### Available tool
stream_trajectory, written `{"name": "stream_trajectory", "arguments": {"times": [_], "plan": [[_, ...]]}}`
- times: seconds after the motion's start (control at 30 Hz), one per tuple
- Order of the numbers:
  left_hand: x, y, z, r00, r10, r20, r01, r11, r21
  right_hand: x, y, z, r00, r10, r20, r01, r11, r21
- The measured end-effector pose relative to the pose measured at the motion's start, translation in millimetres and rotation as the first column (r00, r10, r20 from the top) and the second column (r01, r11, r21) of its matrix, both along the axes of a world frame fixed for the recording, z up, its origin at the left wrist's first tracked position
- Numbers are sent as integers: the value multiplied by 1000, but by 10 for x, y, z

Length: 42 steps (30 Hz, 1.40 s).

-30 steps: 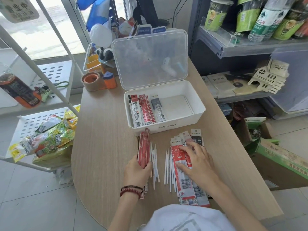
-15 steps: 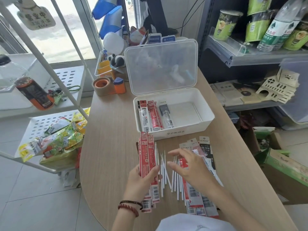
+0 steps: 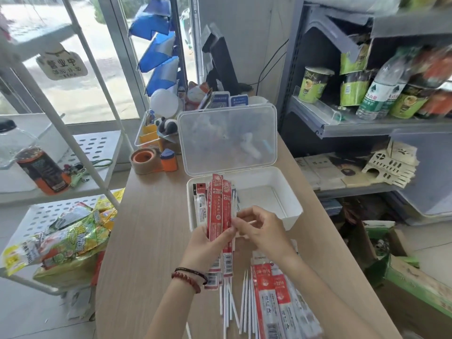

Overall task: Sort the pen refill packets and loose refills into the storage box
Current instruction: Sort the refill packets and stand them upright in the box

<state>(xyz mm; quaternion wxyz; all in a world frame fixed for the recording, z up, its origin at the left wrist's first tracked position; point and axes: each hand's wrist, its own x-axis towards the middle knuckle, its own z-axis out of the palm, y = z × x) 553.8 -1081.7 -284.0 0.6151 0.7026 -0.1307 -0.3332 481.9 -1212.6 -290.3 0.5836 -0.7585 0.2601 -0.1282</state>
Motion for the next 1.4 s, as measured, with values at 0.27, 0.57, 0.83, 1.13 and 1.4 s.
{"name": "stream_trajectory", "arguments": {"times": [0.27, 0.57, 0.83, 1.13, 1.4], "plan": [[552, -299, 18, 989, 148, -5, -148, 989, -13, 375, -580, 101, 983, -149, 110, 162, 980, -119], [679, -410, -139, 994, 110, -14, -110, 993, -33, 597, -1052, -553, 922, -250, -297, 102, 894, -436], [679, -495, -199, 996, 86, 33, -84, 994, -64, 640, -1016, -585, 873, -313, -373, 108, 871, -479], [684, -518, -311, 994, 95, 63, -96, 995, 11, 682, -1062, -668, 810, -293, -508, 20, 879, -477], [726, -518, -337, 999, 26, 38, -28, 999, 43, 623, -1027, -587, 946, -227, -233, 108, 895, -432]]}}
